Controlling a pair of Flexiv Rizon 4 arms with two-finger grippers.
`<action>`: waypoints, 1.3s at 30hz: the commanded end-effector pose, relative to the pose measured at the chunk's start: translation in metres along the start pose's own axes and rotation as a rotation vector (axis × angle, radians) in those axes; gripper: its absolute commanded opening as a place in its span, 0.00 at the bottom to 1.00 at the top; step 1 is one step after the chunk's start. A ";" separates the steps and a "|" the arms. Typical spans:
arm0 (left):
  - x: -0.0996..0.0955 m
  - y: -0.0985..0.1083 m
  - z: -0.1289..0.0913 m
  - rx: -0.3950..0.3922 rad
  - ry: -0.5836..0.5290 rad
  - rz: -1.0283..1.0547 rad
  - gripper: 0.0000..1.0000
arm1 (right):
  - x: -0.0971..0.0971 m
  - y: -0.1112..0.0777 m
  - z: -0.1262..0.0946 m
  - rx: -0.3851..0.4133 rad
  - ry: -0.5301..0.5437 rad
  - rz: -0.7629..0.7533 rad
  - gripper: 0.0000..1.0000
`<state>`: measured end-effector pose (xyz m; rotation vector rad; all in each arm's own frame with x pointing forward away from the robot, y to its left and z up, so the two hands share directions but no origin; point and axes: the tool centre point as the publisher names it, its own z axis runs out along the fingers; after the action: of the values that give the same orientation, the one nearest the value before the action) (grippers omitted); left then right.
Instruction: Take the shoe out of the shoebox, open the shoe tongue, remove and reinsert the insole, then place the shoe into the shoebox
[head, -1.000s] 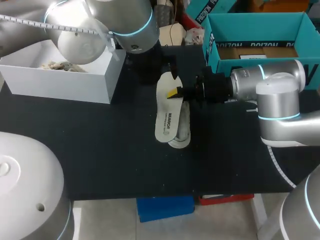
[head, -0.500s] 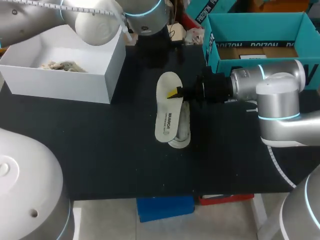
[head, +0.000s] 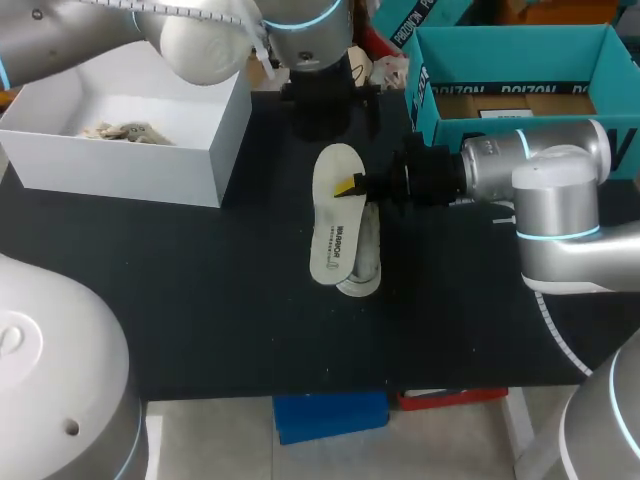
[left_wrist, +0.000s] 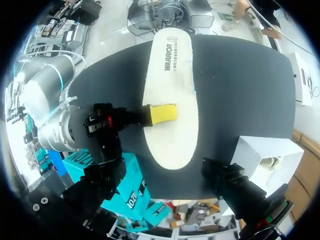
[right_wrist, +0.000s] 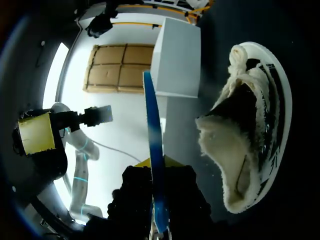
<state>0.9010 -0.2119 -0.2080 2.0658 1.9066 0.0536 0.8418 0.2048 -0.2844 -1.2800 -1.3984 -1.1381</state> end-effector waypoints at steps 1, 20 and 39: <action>0.015 -0.037 -0.014 -0.035 -0.017 -0.001 1.00 | 0.000 0.001 0.001 0.001 -0.001 0.001 0.00; 0.034 -0.137 -0.022 0.045 -0.094 -0.013 1.00 | 0.000 0.001 0.001 0.001 -0.001 0.001 0.00; 0.067 -0.159 -0.038 0.091 -0.627 0.163 1.00 | 0.000 0.001 0.001 0.001 -0.001 0.001 0.00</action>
<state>0.7464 -0.1471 -0.2187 2.1239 1.5449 -0.3296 0.8418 0.2048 -0.2843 -1.2800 -1.3985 -1.1380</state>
